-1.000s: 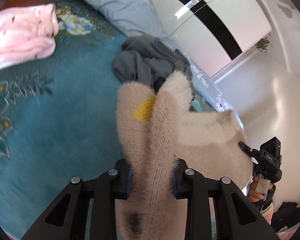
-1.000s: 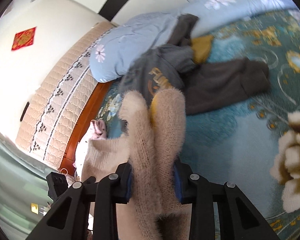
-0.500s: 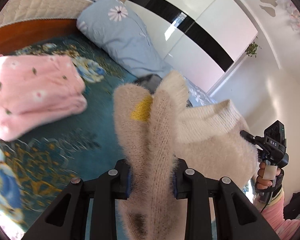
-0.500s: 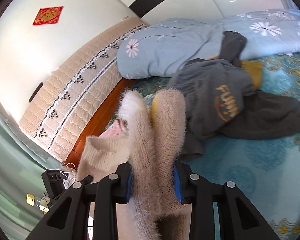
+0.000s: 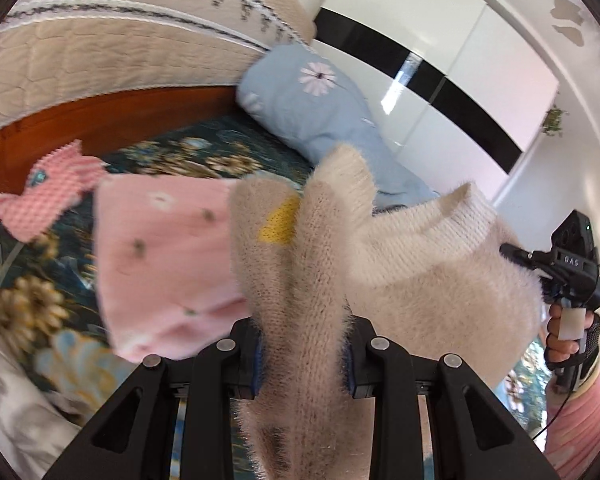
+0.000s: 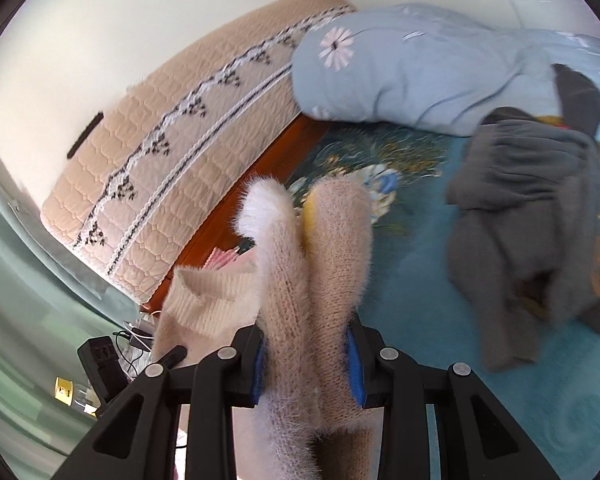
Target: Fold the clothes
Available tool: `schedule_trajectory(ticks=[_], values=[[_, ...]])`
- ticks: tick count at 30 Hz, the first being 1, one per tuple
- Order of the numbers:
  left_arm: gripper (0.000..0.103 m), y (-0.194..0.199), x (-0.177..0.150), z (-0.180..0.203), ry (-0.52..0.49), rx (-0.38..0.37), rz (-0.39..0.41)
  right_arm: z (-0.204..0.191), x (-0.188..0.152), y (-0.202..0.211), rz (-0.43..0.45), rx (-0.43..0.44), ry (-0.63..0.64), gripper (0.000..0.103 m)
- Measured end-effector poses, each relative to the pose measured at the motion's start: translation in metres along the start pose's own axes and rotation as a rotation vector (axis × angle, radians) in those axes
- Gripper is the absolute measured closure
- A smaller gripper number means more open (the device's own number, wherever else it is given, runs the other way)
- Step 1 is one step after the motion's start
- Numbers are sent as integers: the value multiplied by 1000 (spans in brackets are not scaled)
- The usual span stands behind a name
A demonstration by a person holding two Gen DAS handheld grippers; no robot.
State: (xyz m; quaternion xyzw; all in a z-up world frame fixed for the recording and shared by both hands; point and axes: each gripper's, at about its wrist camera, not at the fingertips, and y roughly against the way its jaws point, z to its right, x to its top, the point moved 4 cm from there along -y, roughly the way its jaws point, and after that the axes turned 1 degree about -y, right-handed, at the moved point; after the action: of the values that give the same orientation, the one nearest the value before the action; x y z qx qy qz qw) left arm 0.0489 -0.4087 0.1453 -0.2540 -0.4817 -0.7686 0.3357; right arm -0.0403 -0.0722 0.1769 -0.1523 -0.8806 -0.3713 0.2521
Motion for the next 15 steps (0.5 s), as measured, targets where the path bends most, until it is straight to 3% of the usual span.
schedule_trajectory(ticks=[7, 15], values=[[72, 7, 26, -61, 71, 81, 69, -53, 45, -87, -81, 50, 80, 69], [72, 3, 53, -109, 134, 165, 179, -97, 81, -164, -62, 152, 169, 69]])
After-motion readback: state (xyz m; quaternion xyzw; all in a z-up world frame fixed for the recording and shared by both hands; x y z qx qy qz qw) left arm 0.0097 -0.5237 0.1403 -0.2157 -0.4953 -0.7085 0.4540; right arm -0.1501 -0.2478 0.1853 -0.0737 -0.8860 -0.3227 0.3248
